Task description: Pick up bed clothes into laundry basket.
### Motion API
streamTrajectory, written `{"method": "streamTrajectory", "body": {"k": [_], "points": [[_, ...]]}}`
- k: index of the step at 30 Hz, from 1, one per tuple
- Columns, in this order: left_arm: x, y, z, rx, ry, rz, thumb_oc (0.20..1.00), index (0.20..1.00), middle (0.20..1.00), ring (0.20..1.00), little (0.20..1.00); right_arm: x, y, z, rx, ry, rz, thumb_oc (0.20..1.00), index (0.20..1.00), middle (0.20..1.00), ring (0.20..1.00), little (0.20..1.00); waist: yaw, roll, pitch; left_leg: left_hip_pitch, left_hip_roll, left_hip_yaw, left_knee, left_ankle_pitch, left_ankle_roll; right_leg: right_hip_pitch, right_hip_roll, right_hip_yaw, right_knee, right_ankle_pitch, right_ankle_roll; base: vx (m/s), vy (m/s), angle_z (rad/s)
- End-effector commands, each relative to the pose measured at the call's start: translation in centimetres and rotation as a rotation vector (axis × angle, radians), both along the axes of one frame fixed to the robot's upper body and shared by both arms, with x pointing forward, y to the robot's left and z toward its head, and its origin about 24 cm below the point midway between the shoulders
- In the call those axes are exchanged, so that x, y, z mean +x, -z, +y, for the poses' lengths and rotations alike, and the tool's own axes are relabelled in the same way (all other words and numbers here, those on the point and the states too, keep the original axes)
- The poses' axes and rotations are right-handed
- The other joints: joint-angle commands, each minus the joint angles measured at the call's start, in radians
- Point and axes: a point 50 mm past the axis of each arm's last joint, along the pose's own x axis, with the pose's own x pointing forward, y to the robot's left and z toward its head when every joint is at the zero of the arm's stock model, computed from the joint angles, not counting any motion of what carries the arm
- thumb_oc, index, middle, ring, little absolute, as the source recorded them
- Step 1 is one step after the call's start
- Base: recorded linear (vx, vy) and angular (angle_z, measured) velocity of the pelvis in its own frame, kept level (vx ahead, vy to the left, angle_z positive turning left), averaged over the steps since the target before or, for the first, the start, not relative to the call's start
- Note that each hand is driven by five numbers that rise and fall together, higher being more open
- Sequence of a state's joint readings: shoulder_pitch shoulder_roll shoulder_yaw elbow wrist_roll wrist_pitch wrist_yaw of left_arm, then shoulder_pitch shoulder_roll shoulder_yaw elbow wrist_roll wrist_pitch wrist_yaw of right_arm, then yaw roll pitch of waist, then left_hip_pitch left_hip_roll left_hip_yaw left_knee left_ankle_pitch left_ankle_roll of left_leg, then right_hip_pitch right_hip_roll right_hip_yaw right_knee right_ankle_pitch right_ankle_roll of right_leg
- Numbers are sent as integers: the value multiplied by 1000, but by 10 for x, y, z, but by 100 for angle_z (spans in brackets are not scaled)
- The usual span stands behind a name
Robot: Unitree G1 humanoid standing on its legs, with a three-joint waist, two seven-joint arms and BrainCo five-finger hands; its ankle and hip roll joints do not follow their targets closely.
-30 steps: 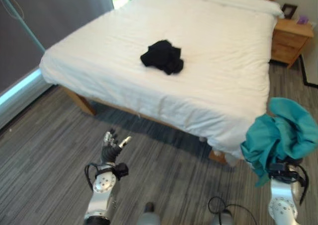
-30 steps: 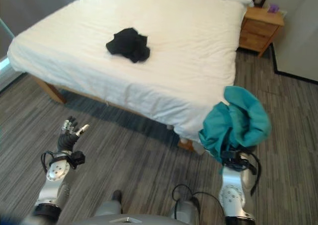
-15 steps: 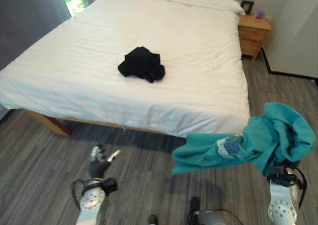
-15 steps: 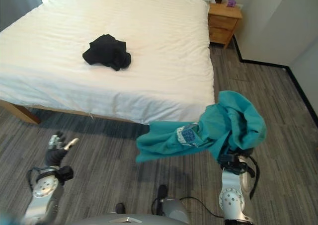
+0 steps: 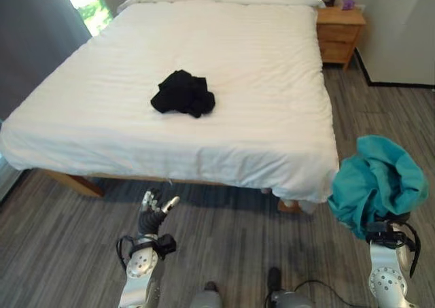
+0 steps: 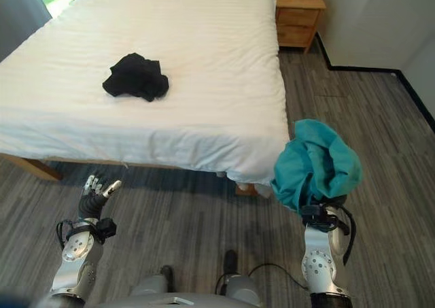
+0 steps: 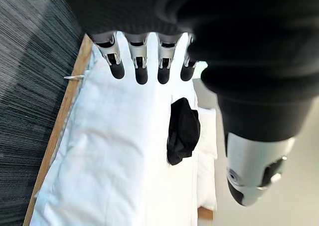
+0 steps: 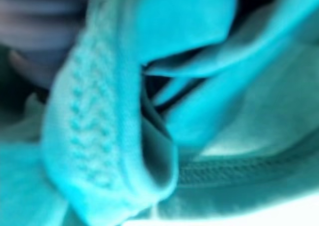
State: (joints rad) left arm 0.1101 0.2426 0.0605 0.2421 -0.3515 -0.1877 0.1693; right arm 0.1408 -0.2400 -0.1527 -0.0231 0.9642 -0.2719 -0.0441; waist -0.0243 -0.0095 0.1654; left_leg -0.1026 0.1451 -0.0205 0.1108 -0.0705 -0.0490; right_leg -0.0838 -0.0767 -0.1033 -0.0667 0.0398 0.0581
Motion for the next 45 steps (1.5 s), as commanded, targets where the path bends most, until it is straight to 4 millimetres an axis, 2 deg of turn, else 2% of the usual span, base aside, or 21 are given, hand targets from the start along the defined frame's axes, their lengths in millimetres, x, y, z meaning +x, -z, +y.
{"method": "streamTrajectory", "body": {"k": [1,5,8,10,12,13,14,15,16,17,20,21,22,24,25,29,31,36,41,42,45], "points": [[2,-26,24,75,-56,-112,1000,1000,1000,1000,1000,6,-42,-11,-42,47,-206,200,200,200,200,200,30,-24,-23,-30,95,-43,-145,244,-82,113,-66,27,109,-111,57,289,300,-28],[0,-28,36,98,-113,-114,1000,1000,1000,1000,1000,11,-52,-12,-79,35,-240,200,200,200,200,200,38,-18,-34,-22,132,-91,-165,268,-112,144,-94,86,107,-128,72,210,239,-32],[4,-37,42,115,-122,-151,1000,1000,1000,1000,1000,9,-57,-14,-81,56,-266,200,200,200,200,200,23,-15,-62,-9,115,-69,-96,176,-107,174,-166,115,95,-108,108,322,521,-51],[9,-42,40,132,-102,-167,1000,1000,1000,1000,1000,8,-55,-13,-63,77,-264,200,200,200,200,200,14,-20,-67,-13,74,-43,-78,141,-81,150,-215,129,131,-38,133,192,445,-11],[12,-48,42,165,-93,-177,1000,1000,1000,1000,1000,8,-50,-8,-29,79,-258,200,200,200,200,200,10,-26,-64,17,25,-13,-115,118,-41,86,-242,165,223,80,127,156,373,-10],[12,-48,43,166,-93,-177,1000,1000,1000,1000,1000,8,-50,-8,-28,79,-259,200,200,200,200,200,14,-29,-64,17,23,-8,-116,119,-39,81,-244,171,225,81,129,109,451,-26],[14,-56,47,212,-89,-190,1000,1000,1000,1000,1000,11,-46,-1,2,56,-254,200,200,200,200,200,6,-15,-40,38,-8,9,-131,116,-12,15,-251,187,326,184,110,54,471,-32],[15,-60,49,227,-87,-202,1000,1000,1000,1000,1000,10,-44,2,5,46,-249,200,200,200,200,200,0,-2,-24,39,-19,24,-141,125,-2,-17,-252,183,385,224,112,57,465,-25],[15,-60,49,227,-87,-202,1000,1000,1000,1000,1000,10,-44,2,5,46,-249,200,200,200,200,200,1,-2,-25,39,-19,24,-141,126,-2,-19,-253,184,386,224,112,79,498,-14],[15,-62,52,251,-89,-198,1000,1000,1000,1000,1000,10,-42,7,-17,15,-224,200,200,200,200,200,-12,20,-12,63,-35,40,-160,117,16,-62,-256,127,453,215,104,109,433,-3],[14,-61,54,254,-98,-189,1000,1000,1000,1000,1000,11,-39,9,-19,-7,-208,200,200,200,200,200,-24,21,-3,96,-47,67,-184,111,21,-85,-220,70,446,164,99,110,333,-26],[11,-58,55,243,-102,-181,1000,1000,1000,1000,1000,10,-36,6,-34,-9,-188,200,200,200,200,200,-29,16,2,113,-62,85,-193,105,27,-122,-132,20,407,74,86,101,182,-58],[10,-56,54,235,-102,-177,1000,1000,1000,1000,1000,9,-35,4,-36,-5,-188,200,200,200,200,200,-31,15,5,119,-64,90,-195,99,25,-132,-86,7,376,32,80,122,218,-66],[8,-50,50,211,-93,-162,1000,1000,1000,1000,1000,7,-33,2,-25,6,-184,200,200,200,200,200,-36,-6,-3,128,-86,90,-198,89,27,-115,-21,30,239,2,73,124,44,-36],[7,-49,49,212,-92,-156,1000,1000,1000,1000,1000,6,-32,1,-32,9,-180,200,200,200,200,200,-28,-15,-4,134,-89,91,-198,85,28,-91,-12,31,195,7,68,94,-3,0],[7,-42,41,190,-74,-142,1000,1000,1000,1000,1000,6,-30,2,-41,0,-167,200,200,200,200,200,-16,-34,-17,141,-94,95,-197,84,31,-45,-9,86,126,15,75,60,-33,0],[5,-35,31,118,-56,-135,1000,1000,1000,1000,1000,9,-33,1,-50,-3,-167,200,200,200,200,200,5,-46,-40,140,-99,94,-198,86,29,7,-15,58,58,30,71,100,-81,-13],[0,-23,20,92,-12,-84,1000,1000,1000,1000,1000,7,-27,1,-44,10,-126,200,200,200,200,200,4,-44,-63,155,-99,84,-198,78,26,57,-16,35,25,22,69,69,-49,2],[-2,-26,26,115,-27,-89,1000,1000,1000,1000,1000,5,-22,0,-78,0,-85,200,200,200,200,200,4,-41,-65,158,-100,74,-198,75,25,67,-18,28,32,11,65,4,-16,1],[-6,-31,49,196,-85,-63,1000,1000,1000,1000,1000,4,-17,-23,-157,91,-11,200,200,200,200,200,21,-65,-69,159,-102,171,-163,44,34,81,-8,-67,93,-41,61,-9,-71,1],[-3,-35,46,154,-100,-104,1000,1000,1000,1000,1000,4,-17,-23,-112,114,-36,200,200,200,200,200,16,-60,-65,161,-98,163,-156,45,28,91,-4,-68,92,-48,52,-9,-58,1]]}}
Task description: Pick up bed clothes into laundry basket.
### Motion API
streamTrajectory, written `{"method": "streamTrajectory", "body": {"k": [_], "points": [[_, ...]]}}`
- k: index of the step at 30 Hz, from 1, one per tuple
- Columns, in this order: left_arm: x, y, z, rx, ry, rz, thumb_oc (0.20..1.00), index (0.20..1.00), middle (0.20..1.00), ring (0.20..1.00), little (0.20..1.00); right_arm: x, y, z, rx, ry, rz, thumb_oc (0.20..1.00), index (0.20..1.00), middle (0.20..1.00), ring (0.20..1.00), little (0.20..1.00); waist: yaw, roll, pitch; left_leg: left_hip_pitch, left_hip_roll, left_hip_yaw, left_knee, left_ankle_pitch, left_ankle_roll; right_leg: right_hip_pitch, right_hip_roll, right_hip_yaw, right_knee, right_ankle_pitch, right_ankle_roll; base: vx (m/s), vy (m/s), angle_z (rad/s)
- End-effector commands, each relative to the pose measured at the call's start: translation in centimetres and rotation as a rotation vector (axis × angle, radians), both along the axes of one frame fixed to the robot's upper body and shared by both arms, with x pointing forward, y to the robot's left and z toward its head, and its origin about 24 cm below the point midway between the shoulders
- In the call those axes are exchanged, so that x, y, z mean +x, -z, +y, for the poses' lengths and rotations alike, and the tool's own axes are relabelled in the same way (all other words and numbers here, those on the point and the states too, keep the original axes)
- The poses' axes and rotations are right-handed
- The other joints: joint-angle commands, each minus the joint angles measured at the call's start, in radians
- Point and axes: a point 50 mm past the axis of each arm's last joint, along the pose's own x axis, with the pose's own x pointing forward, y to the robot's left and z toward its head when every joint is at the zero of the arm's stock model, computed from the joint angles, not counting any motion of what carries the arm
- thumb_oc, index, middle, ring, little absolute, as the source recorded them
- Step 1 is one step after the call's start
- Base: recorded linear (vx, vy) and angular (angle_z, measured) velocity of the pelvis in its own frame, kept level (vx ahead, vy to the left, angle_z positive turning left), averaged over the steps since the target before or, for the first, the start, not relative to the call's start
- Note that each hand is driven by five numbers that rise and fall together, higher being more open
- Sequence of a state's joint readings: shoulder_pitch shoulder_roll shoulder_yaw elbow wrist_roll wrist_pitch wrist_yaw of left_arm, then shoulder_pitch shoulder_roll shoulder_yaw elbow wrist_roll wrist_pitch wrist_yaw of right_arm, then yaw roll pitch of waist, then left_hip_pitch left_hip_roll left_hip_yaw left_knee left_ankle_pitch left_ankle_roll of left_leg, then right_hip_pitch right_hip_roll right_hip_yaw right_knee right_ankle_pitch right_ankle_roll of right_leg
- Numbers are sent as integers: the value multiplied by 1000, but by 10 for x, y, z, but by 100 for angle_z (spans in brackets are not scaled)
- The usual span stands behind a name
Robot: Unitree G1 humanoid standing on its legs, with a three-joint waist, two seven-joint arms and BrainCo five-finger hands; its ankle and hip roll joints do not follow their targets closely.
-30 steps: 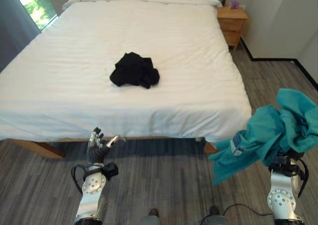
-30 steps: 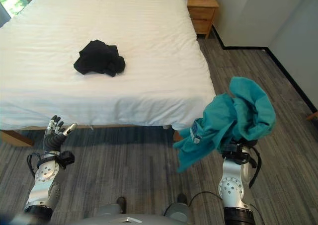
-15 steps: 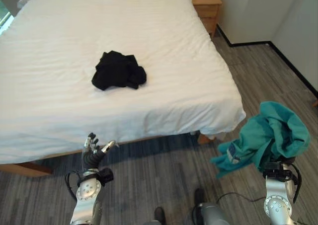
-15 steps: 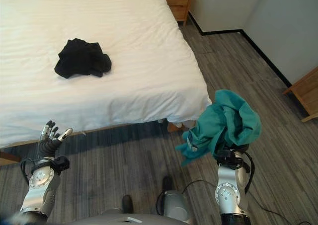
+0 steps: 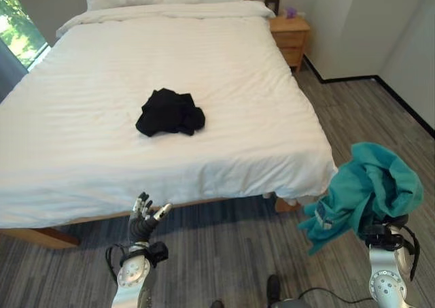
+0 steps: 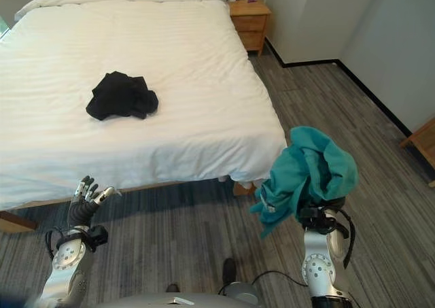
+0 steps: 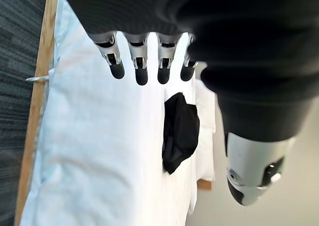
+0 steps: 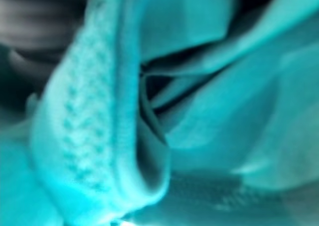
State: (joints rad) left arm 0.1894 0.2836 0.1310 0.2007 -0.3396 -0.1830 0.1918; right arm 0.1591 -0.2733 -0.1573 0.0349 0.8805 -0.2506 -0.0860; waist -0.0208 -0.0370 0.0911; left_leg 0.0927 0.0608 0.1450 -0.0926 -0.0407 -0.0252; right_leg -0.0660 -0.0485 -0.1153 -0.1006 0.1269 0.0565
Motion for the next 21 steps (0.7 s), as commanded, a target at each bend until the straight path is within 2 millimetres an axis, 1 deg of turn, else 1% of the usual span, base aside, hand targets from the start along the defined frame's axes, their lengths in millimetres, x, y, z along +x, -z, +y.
{"method": "streamTrajectory", "body": {"k": [1,3,4,5,6,7,8,9,10,11,12,13,14,15,16,17,18,19,20,21], "points": [[20,-33,18,82,-8,-132,1000,1000,1000,1000,1000,8,-29,-13,-15,77,-170,200,200,200,200,200,12,-30,10,-36,-10,-8,57,15,2,74,-31,-56,130,-142,50,-4,-71,0],[22,-32,16,81,3,-130,1000,1000,1000,1000,1000,7,-26,-14,-7,83,-159,200,200,200,200,200,9,-33,17,-56,-5,-17,103,12,-10,83,-32,-70,130,-150,40,-19,-105,10],[21,-33,15,80,8,-135,1000,1000,1000,1000,1000,5,-25,-14,-10,75,-155,200,200,200,200,200,18,-42,36,-99,6,-32,214,21,-31,101,-32,-80,118,-160,24,-53,-149,30],[21,-33,14,69,11,-141,1000,1000,1000,1000,1000,5,-26,-16,-20,75,-158,200,200,200,200,200,25,-45,54,-142,9,-49,303,43,-44,111,-34,-85,116,-164,14,-54,-118,43],[21,-33,14,68,12,-142,1000,1000,1000,1000,1000,5,-26,-16,-20,76,-159,200,200,200,200,200,23,-43,55,-151,11,-53,317,38,-45,110,-32,-88,116,-164,13,-44,-66,41],[21,-32,14,54,10,-148,1000,1000,1000,1000,1000,6,-26,-17,-26,78,-159,200,200,200,200,200,34,-46,71,-188,4,-81,380,57,-52,122,-32,-90,115,-171,5,-9,-10,35],[20,-28,10,19,1,-146,1000,1000,1000,1000,1000,8,-27,-19,-10,102,-164,200,200,200,200,200,51,-44,91,-255,-8,-119,369,72,-52,139,-48,-95,115,-179,10,55,20,30],[17,-25,9,3,-7,-134,1000,1000,1000,1000,1000,8,-27,-19,9,108,-178,200,200,200,200,200,55,-48,85,-276,3,-114,331,59,-48,150,-62,-96,110,-182,21,189,141,17],[13,-24,10,4,-15,-131,1000,1000,1000,1000,1000,9,-29,-17,-15,89,-177,200,200,200,200,200,60,-44,73,-275,47,-122,260,85,-52,159,-72,-85,107,-190,37,183,120,10],[12,-24,10,4,-16,-130,1000,1000,1000,1000,1000,9,-29,-17,-15,89,-175,200,200,200,200,200,61,-44,72,-270,47,-121,251,90,-53,159,-72,-84,107,-190,37,195,161,-8],[12,-23,11,5,-21,-128,1000,1000,1000,1000,1000,9,-30,-18,-32,90,-175,200,200,200,200,200,60,-36,68,-274,77,-118,201,130,-63,166,-78,-79,108,-196,41,162,177,-35],[14,-24,11,-7,-26,-134,1000,1000,1000,1000,1000,9,-33,-18,-43,89,-180,200,200,200,200,200,57,-27,63,-282,121,-112,128,182,-84,173,-92,-75,111,-206,54,214,237,-23],[14,-24,11,-2,-27,-131,1000,1000,1000,1000,1000,9,-33,-18,-50,85,-176,200,200,200,200,200,60,-22,63,-276,134,-125,103,197,-92,180,-100,-65,111,-209,60,245,273,5],[14,-24,12,15,-29,-126,1000,1000,1000,1000,1000,10,-34,-18,-49,84,-181,200,200,200,200,200,69,-14,57,-277,142,-174,79,208,-106,191,-109,-43,105,-215,67,324,353,48],[13,-25,16,32,-32,-123,1000,1000,1000,1000,1000,12,-36,-17,-37,83,-194,200,200,200,200,200,71,4,49,-260,161,-192,71,218,-129,213,-131,-31,102,-218,79,269,296,13],[13,-25,16,32,-32,-123,1000,1000,1000,1000,1000,12,-36,-17,-37,83,-194,200,200,200,200,200,73,4,50,-257,161,-190,71,217,-129,214,-131,-29,102,-218,79,256,290,-30],[11,-26,18,30,-39,-130,1000,1000,1000,1000,1000,14,-34,-13,-23,66,-194,200,200,200,200,200,74,10,37,-243,152,-190,82,182,-124,222,-149,-25,101,-218,87,263,317,-65],[11,-27,21,50,-45,-128,1000,1000,1000,1000,1000,15,-31,-9,6,62,-198,200,200,200,200,200,76,7,25,-242,127,-183,116,151,-110,236,-190,-12,91,-189,109,338,406,-41],[11,-31,24,68,-45,-136,1000,1000,1000,1000,1000,18,-32,-5,17,52,-207,200,200,200,200,200,79,4,23,-239,112,-182,125,132,-95,228,-211,2,108,-159,116,252,314,-25],[11,-31,24,70,-46,-136,1000,1000,1000,1000,1000,18,-31,-4,18,51,-207,200,200,200,200,200,82,1,23,-239,109,-178,128,129,-93,226,-214,6,109,-159,118,127,200,-24]]}}
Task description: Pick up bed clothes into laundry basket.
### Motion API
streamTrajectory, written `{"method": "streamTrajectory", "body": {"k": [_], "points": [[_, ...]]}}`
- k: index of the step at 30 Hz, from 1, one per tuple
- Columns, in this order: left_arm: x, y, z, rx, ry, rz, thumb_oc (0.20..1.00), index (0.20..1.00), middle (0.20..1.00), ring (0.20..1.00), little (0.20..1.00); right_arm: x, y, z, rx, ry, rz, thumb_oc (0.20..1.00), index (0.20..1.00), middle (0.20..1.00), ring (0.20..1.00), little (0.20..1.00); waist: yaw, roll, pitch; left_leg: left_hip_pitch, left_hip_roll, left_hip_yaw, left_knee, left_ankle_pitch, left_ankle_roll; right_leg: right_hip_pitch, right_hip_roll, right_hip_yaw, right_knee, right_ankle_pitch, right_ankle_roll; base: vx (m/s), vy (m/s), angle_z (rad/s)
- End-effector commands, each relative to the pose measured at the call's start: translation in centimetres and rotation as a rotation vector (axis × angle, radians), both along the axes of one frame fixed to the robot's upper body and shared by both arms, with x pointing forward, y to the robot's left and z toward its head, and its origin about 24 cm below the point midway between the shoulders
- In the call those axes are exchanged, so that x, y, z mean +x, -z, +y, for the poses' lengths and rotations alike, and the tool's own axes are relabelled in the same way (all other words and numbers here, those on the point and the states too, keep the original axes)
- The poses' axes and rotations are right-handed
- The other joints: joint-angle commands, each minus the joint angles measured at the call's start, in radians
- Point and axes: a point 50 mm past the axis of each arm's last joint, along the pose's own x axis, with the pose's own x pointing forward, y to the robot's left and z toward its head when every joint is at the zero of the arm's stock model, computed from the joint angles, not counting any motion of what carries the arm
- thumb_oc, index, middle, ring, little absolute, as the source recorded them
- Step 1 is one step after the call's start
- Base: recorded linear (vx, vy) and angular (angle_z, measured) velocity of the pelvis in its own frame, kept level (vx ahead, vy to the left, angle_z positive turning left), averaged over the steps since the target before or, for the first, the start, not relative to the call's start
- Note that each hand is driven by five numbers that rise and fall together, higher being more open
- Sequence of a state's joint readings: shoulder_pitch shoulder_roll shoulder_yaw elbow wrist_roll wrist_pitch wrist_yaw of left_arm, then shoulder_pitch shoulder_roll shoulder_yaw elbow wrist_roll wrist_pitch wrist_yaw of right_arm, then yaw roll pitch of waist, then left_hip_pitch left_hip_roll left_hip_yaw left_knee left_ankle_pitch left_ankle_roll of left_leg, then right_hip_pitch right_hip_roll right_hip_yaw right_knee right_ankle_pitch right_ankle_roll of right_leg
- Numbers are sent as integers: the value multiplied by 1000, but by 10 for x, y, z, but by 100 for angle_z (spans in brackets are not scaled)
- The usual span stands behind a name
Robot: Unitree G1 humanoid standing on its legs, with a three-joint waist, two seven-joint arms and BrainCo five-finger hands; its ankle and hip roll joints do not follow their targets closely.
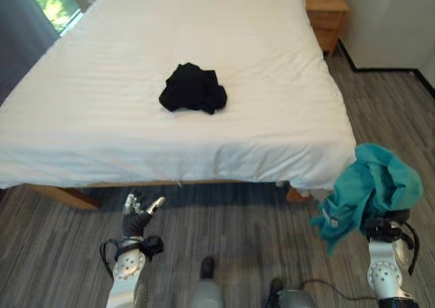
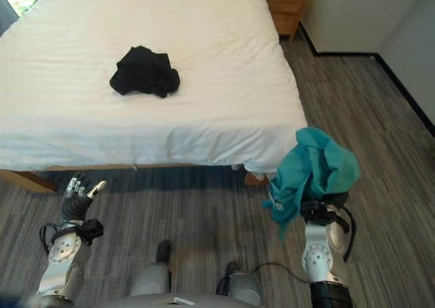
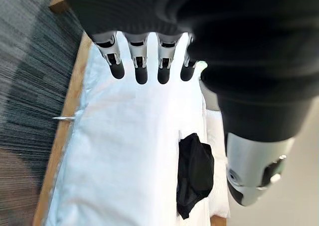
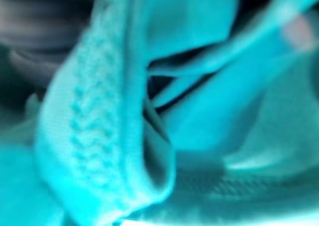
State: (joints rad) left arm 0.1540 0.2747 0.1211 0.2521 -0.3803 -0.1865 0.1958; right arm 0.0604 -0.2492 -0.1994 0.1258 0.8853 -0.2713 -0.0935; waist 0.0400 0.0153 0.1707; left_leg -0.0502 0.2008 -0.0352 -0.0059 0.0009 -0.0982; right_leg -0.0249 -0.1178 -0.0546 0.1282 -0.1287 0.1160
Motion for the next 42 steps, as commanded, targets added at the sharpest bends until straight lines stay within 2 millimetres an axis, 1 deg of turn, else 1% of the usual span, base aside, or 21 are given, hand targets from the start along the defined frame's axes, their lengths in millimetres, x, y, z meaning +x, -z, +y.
{"method": "streamTrajectory", "body": {"k": [1,3,5,8,10,11,13,16,17,18,19,20,22,24,25,27,32,33,38,39,42], "points": [[7,-43,32,150,-37,-151,1000,1000,1000,1000,1000,5,-31,6,-7,-14,-187,200,200,200,200,200,26,-55,-55,-87,-49,12,45,69,3,153,-165,-32,-68,138,64,98,234,-36],[10,-49,38,194,-42,-159,1000,1000,1000,1000,1000,11,-31,17,3,-56,-190,200,200,200,200,200,26,-49,-50,-64,-77,38,39,50,39,81,-184,9,55,207,60,150,359,-51],[20,-65,43,270,-33,-187,1000,1000,1000,1000,1000,14,-33,32,-1,-138,-198,200,200,200,200,200,-8,-21,-17,-20,-106,67,13,44,83,-33,-194,22,250,343,51,125,434,-48],[26,-78,46,356,6,-200,1000,1000,1000,1000,1000,13,-25,33,-10,-156,-160,200,200,200,200,200,-29,-4,-12,23,-108,92,-25,39,92,-83,-183,-10,298,320,51,152,318,-23],[33,-86,44,389,35,-223,1000,1000,1000,1000,1000,7,-17,29,2,-147,-127,200,200,200,200,200,-53,-3,-16,59,-117,101,-53,35,89,-120,-107,-3,262,257,48,199,114,-39],[43,-108,42,493,75,-273,1000,1000,1000,1000,1000,2,-11,23,-6,-134,-106,200,200,200,200,200,-61,-16,-21,75,-130,115,-68,32,82,-135,-45,-65,108,165,32,220,85,-51],[46,-115,43,528,94,-276,1000,1000,1000,1000,1000,0,-8,24,-3,-138,-86,200,200,200,200,200,-56,-20,-23,82,-130,120,-67,27,75,-88,-65,-122,39,178,42,159,14,-42],[59,-141,46,703,162,-283,1000,1000,1000,1000,1000,-3,-1,20,-16,-161,-58,200,200,200,200,200,-59,-35,-45,109,-128,141,-76,11,67,-40,-33,-104,-52,169,40,146,-26,-7],[71,-179,55,901,164,-298,1000,1000,1000,1000,1000,-1,-6,18,-50,-193,-67,200,200,200,200,200,-59,-41,-63,123,-121,157,-78,5,59,-11,-31,-121,-96,177,42,177,-47,1],[72,-180,55,903,165,-300,1000,1000,1000,1000,1000,-1,-7,18,-49,-191,-68,200,200,200,200,200,-57,-43,-62,120,-122,157,-80,10,59,-13,-31,-121,-100,183,41,221,-60,-16],[85,-213,62,1113,170,-269,1000,1000,1000,1000,1000,-4,-3,14,-79,-209,-35,200,200,200,200,200,-71,-48,-76,129,-118,163,-81,0,52,10,-22,-125,-130,179,43,84,-30,-38],[86,-214,61,1115,172,-272,1000,1000,1000,1000,1000,-4,-3,14,-77,-206,-36,200,200,200,200,200,-69,-51,-76,125,-119,163,-81,5,52,7,-23,-125,-133,183,42,139,-47,-24],[100,-241,61,1339,167,-226,1000,1000,1000,1000,1000,-11,5,11,-78,-220,7,200,200,200,200,200,-92,-53,-88,123,-114,169,-81,4,44,23,-17,-129,-163,187,44,93,-32,-4],[118,-262,52,1428,178,-218,1000,1000,1000,1000,1000,-18,10,8,-77,-225,32,200,200,200,200,200,-105,-59,-96,117,-108,170,-81,3,37,34,-13,-142,-186,190,48,94,-41,3],[131,-290,49,1615,126,-166,1000,1000,1000,1000,1000,-19,9,8,-103,-267,46,200,200,200,200,200,-132,-56,-99,106,-101,175,-81,5,31,30,-8,-141,-199,194,52,55,-38,3],[148,-306,39,1701,115,-125,1000,1000,1000,1000,1000,-17,5,10,-92,-283,19,200,200,200,200,200,-141,-65,-93,92,-96,178,-81,8,28,17,-5,-140,-204,198,55,15,-17,-5],[169,-323,48,1715,14,27,1000,1000,1000,1000,1000,-11,-2,17,-94,-334,-19,200,200,200,200,200,-173,-81,-73,61,-87,197,-81,14,26,-20,0,-119,-207,213,62,-27,0,-14],[171,-338,52,1712,-52,65,1000,1000,1000,1000,1000,-8,-7,17,-100,-346,-35,200,200,200,200,200,-191,-90,-56,40,-83,207,-81,17,26,-49,2,-105,-206,226,66,-69,13,-29],[168,-353,71,1626,-173,156,1000,1000,1000,1000,1000,-4,-11,18,-62,-335,-73,200,200,200,200,200,-222,-115,-22,-7,-75,227,-81,29,28,-113,7,-72,-205,251,71,-54,12,-28],[158,-358,90,1564,-259,204,1000,1000,1000,1000,1000,-4,-8,19,-49,-334,-66,200,200,200,200,200,-234,-130,-12,-23,-71,234,-81,33,27,-134,9,-63,-209,265,75,-11,2,-24],[147,-359,108,1504,-315,242,1000,1000,1000,1000,1000,-5,-5,22,-37,-343,-54,200,200,200,200,200,-238,-143,-12,-33,-71,244,-81,33,28,-151,12,-47,-213,275,79,21,21,-14]]}}
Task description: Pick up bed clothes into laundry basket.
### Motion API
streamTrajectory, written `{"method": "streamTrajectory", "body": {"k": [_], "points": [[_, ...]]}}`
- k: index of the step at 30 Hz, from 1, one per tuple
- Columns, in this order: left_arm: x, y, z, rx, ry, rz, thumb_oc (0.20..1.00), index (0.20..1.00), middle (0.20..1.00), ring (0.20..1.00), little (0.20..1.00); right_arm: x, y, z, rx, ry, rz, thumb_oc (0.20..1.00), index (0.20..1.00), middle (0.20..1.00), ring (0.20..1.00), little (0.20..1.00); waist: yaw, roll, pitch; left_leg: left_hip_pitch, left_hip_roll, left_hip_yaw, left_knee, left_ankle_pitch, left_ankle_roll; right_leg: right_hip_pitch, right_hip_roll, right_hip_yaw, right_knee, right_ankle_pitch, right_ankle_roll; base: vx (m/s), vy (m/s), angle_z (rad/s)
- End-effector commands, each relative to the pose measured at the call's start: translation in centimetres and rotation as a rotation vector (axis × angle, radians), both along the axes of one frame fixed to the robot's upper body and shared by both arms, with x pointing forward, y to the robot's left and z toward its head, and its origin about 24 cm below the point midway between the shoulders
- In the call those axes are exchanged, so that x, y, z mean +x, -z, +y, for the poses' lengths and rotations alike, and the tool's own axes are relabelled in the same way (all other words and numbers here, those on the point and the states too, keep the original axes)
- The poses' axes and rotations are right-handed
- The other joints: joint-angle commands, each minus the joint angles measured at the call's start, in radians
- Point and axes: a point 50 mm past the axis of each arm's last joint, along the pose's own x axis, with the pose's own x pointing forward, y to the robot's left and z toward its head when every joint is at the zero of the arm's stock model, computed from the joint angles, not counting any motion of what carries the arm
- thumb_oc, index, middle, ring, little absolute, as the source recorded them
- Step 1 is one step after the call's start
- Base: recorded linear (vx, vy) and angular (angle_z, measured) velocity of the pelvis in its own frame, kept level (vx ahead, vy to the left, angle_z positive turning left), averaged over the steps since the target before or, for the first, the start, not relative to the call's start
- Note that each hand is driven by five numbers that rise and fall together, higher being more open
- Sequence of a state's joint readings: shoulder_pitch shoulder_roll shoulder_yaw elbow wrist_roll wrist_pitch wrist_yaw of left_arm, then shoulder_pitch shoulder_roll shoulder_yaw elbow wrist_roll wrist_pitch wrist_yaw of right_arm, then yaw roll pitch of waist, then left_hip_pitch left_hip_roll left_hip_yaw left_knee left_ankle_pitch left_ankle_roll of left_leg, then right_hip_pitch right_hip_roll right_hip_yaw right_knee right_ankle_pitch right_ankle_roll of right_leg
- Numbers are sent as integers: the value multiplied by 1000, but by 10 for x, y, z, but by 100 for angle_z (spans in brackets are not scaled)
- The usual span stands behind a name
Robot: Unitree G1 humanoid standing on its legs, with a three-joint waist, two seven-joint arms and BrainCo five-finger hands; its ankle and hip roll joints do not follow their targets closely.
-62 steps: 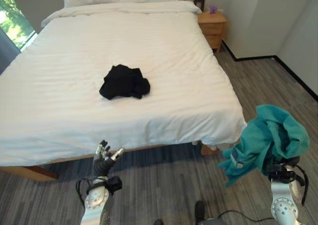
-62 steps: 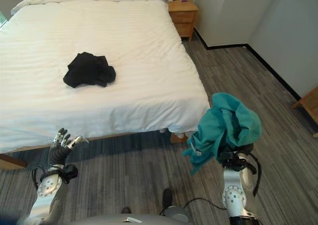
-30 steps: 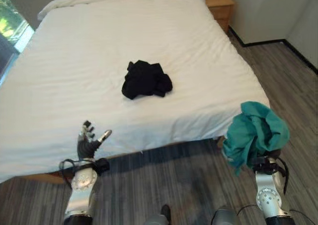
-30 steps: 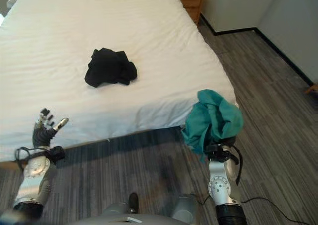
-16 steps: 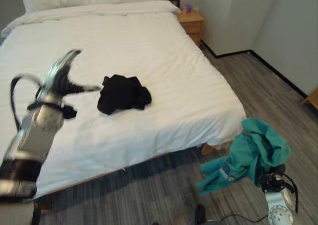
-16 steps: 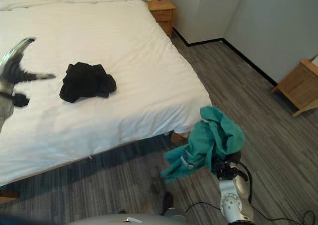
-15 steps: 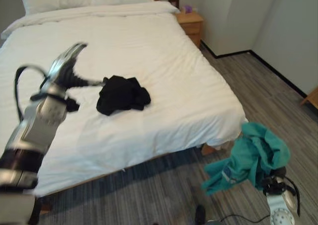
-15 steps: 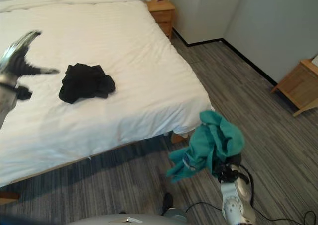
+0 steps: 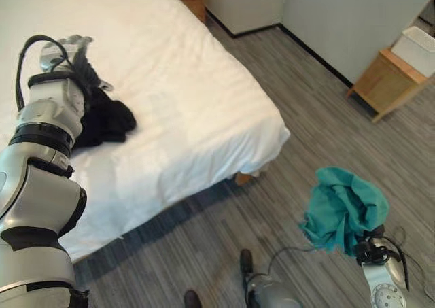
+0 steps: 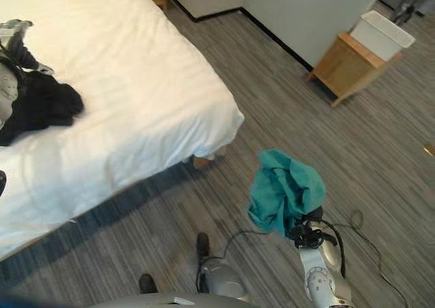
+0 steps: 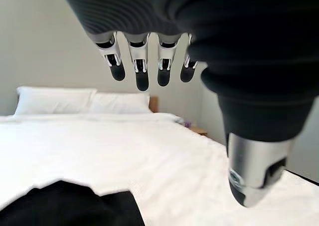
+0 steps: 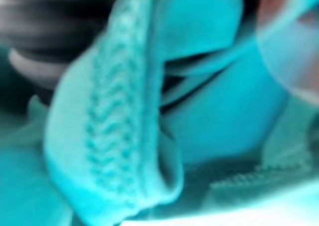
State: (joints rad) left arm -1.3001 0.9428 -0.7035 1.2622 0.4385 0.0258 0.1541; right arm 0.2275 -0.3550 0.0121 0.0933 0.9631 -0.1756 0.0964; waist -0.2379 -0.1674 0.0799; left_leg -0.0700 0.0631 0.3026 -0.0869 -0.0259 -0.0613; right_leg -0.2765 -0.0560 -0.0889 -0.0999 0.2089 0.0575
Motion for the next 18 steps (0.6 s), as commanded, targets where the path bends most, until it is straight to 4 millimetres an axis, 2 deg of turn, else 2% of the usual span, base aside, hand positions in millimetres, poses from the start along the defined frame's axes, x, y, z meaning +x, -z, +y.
{"method": "streamTrajectory", "body": {"k": [1,6,11,13,14,16,18], "points": [[-31,-70,25,-10,-116,-251,1000,1000,1000,1000,1000,20,-36,-8,4,14,-195,200,200,200,200,200,39,34,79,-20,65,-87,0,60,-9,91,-53,-6,14,-60,139,45,28,-21],[-38,-73,32,-12,-122,-289,1000,1000,1000,1000,1000,25,-43,-3,-8,-32,-231,200,200,200,200,200,40,21,107,-54,62,-95,2,63,-7,55,-57,-5,19,-58,139,-9,19,-9],[-39,-75,32,-5,-135,-288,1000,1000,1000,1000,1000,31,-47,6,-21,-99,-248,200,200,200,200,200,37,-10,143,-113,66,-111,16,75,-8,11,-53,-9,21,-38,138,-77,-36,6],[-39,-78,31,6,-129,-289,1000,1000,1000,1000,1000,30,-47,12,-47,-156,-246,200,200,200,200,200,40,-32,170,-156,67,-119,40,78,-9,-16,-50,-12,19,-26,137,-60,-40,5],[-39,-78,31,5,-129,-288,1000,1000,1000,1000,1000,30,-47,12,-47,-156,-246,200,200,200,200,200,41,-31,170,-155,69,-120,43,73,-10,-14,-49,-12,20,-28,137,-89,-25,9],[-43,-84,33,6,-137,-311,1000,1000,1000,1000,1000,31,-54,18,-46,-195,-282,200,200,200,200,200,36,-56,200,-223,76,-126,94,68,-11,-56,-46,-10,26,-17,135,-126,-38,12],[-43,-85,33,2,-138,-314,1000,1000,1000,1000,1000,31,-53,19,-39,-199,-282,200,200,200,200,200,32,-62,206,-250,80,-130,112,66,-12,-72,-47,-11,28,-14,133,-78,-22,8]]}}
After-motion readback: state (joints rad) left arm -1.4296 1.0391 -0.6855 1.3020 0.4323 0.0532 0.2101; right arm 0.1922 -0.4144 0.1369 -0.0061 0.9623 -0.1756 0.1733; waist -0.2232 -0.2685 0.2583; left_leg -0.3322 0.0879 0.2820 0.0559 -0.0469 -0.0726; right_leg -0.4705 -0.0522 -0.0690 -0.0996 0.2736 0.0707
